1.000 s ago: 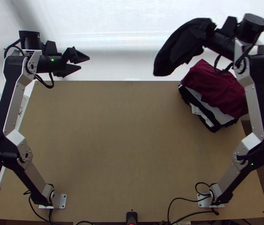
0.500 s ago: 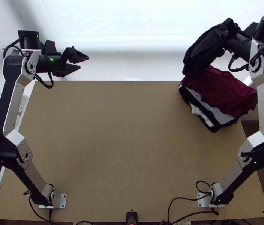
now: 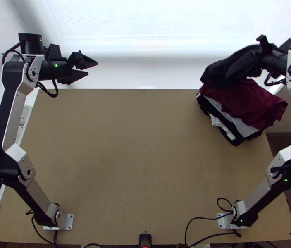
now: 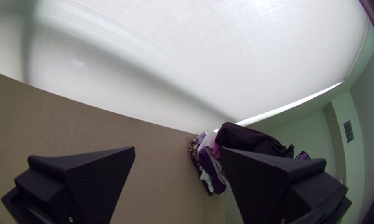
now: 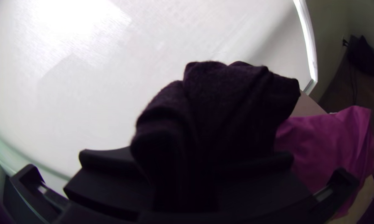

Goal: Fold the t-shirt

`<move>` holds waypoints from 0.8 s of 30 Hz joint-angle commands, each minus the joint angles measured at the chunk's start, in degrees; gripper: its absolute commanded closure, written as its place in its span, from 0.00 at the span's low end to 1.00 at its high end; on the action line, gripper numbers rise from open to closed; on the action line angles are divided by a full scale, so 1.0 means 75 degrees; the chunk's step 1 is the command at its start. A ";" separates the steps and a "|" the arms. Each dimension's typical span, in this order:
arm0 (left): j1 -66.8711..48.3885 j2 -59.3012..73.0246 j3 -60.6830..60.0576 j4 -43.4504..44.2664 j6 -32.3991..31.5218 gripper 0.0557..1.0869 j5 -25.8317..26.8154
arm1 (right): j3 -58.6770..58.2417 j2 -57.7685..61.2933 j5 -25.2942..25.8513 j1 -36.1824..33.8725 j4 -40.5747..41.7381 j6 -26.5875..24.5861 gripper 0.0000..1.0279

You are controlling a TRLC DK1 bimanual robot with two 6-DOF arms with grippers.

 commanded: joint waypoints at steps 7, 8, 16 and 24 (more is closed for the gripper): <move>-0.0006 -0.0236 0.0320 0.0023 -0.0095 0.04 -0.0019 | -0.0928 -0.1219 -0.0030 -0.0746 -0.0146 -0.1026 0.97; -0.0006 -0.0236 0.0320 0.0023 -0.0095 0.04 -0.0019 | -0.1022 -0.1277 -0.0030 -0.0805 -0.0157 -0.1120 0.97; -0.0030 -0.0318 0.0320 -0.0012 -0.0095 0.04 -0.0008 | -0.1748 -0.1699 -0.0019 -0.1004 -0.0169 -0.1752 0.70; -0.0006 -0.0412 0.0320 -0.0059 -0.0095 0.04 -0.0019 | -0.2264 -0.1781 0.1306 -0.0898 -0.0169 -0.3065 0.07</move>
